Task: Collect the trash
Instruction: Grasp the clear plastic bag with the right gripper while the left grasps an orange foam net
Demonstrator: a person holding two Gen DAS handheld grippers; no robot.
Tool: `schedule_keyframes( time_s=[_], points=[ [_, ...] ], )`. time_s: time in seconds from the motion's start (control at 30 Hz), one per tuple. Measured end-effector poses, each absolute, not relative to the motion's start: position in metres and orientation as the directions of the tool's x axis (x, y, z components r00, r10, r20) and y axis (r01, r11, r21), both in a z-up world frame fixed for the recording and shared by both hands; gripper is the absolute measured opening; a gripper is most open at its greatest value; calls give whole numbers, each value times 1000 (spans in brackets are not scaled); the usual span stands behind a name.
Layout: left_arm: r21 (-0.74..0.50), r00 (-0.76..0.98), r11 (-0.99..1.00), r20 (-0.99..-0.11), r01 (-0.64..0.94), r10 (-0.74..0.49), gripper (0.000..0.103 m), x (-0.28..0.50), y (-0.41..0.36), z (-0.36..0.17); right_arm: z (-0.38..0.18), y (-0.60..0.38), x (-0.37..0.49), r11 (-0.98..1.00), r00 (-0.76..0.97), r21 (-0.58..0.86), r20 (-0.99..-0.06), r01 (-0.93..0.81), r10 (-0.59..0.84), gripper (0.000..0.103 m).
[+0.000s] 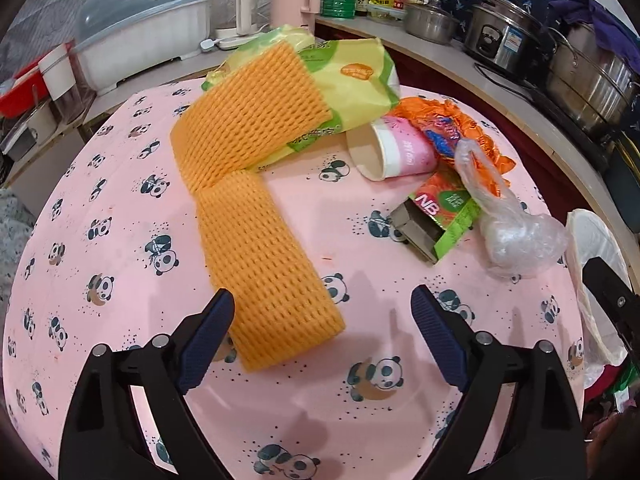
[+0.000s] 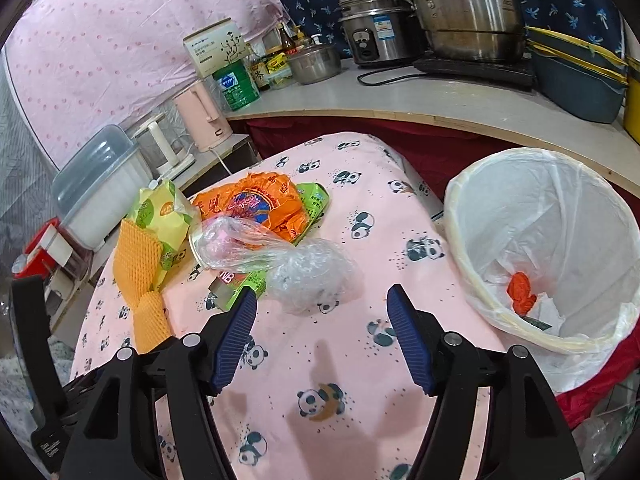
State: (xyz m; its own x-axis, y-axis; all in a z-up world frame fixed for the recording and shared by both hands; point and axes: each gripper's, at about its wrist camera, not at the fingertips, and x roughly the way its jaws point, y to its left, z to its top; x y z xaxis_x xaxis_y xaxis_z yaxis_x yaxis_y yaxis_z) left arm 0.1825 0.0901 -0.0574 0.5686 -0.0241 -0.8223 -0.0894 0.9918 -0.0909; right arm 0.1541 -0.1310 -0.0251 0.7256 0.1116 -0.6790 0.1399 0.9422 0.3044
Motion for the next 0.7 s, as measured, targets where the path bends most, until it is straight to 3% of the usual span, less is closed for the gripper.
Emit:
schedule_keyframes(
  time_s=[0.5,0.7],
  points=[
    [-117,507,968,-862,-224,13,87,215,134,-87,-51,-115,212,954,690,267,-717,138,100,67],
    [-92,516,975,-856,-203,27,88,219,133,-90,-62,-109,226,960,676,248,-731,131,97,69]
  ],
)
